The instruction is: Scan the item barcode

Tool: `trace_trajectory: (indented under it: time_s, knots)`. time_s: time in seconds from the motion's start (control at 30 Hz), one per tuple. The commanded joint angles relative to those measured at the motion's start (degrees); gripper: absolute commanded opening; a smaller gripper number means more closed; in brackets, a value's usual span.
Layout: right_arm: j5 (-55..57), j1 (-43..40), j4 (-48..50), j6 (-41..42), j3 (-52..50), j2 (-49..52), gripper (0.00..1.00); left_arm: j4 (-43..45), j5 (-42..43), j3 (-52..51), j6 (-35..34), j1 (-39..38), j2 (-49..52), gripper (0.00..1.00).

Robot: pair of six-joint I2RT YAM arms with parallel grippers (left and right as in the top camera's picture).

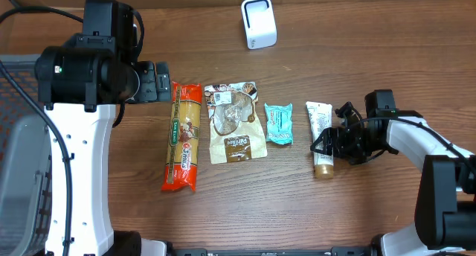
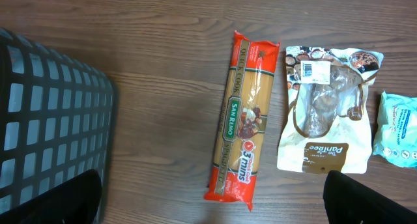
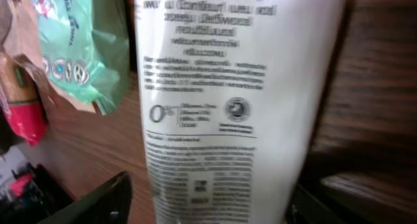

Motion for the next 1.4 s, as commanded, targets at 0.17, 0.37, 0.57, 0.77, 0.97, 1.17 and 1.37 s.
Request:
trace_trajectory:
  time_s: [0.17, 0.37, 0.57, 0.77, 0.97, 1.17, 1.37]
  knots:
    - [9.46, -0.26, 2.45, 5.16, -1.77, 0.72, 0.68, 0.09, -0.74, -0.07, -1.01, 0.31, -0.24, 1.0]
    - [28.81, -0.26, -2.99, 14.29, 5.68, 0.72, 0.69, 0.09, -0.74, -0.07, -1.01, 0.31, -0.24, 0.99]
    - [39.23, 0.09, -13.2, 14.97, 18.82, 0.72, 0.74, 0.09, -0.74, -0.07, -1.01, 0.31, -0.24, 1.0]
    - [39.01, 1.07, -13.27, 12.7, 27.93, 0.72, 0.8, 0.09, -0.74, -0.07, -1.01, 0.31, -0.24, 1.0]
    - [40.61, 1.09, -5.92, 17.4, 27.41, 2.73, 0.41, 0.09, -0.74, -0.07, -1.01, 0.31, -0.24, 1.0]
    - [42.71, 1.44, -4.42, 23.34, 27.41, 8.13, 0.09, 0.09, -0.74, -0.07, -1.01, 0.31, -0.24, 0.99]
    - [41.7, 1.66, -4.46, 24.04, 27.41, 13.66, 0.07, 0.09, -0.74, -0.07, -1.01, 0.31, -0.24, 1.0]
